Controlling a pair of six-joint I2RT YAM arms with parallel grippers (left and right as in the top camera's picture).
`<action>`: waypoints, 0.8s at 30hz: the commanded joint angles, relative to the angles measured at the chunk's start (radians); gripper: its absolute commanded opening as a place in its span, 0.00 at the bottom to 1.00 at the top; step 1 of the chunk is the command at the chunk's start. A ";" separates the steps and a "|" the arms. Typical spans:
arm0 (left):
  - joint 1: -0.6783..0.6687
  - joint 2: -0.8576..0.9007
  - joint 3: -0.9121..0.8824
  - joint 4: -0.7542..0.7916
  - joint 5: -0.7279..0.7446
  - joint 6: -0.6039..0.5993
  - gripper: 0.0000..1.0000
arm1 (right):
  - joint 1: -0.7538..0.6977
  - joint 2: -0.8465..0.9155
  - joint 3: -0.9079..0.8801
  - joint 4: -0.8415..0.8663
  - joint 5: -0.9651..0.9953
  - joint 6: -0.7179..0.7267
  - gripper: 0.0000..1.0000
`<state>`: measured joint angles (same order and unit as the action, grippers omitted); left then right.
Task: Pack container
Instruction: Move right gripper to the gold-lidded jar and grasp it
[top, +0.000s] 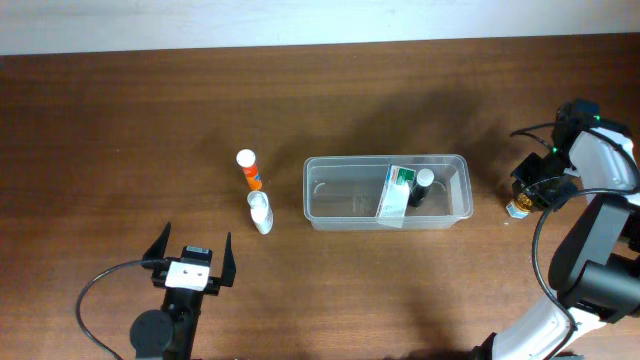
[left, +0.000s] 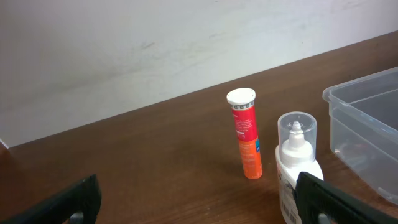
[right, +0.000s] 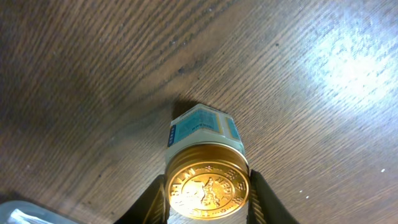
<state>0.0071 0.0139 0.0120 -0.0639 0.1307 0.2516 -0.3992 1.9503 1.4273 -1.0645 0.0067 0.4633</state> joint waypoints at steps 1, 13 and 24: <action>0.002 -0.007 -0.003 -0.004 0.010 0.011 0.99 | 0.005 -0.025 0.013 0.003 0.001 -0.003 0.26; 0.002 -0.007 -0.003 -0.004 0.010 0.011 0.99 | 0.005 -0.033 0.080 -0.060 -0.022 -0.040 0.29; 0.002 -0.007 -0.003 -0.004 0.010 0.011 0.99 | 0.005 -0.031 0.068 -0.054 -0.017 -0.041 0.35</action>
<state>0.0071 0.0139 0.0120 -0.0639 0.1307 0.2516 -0.3992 1.9465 1.4860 -1.1198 -0.0128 0.4294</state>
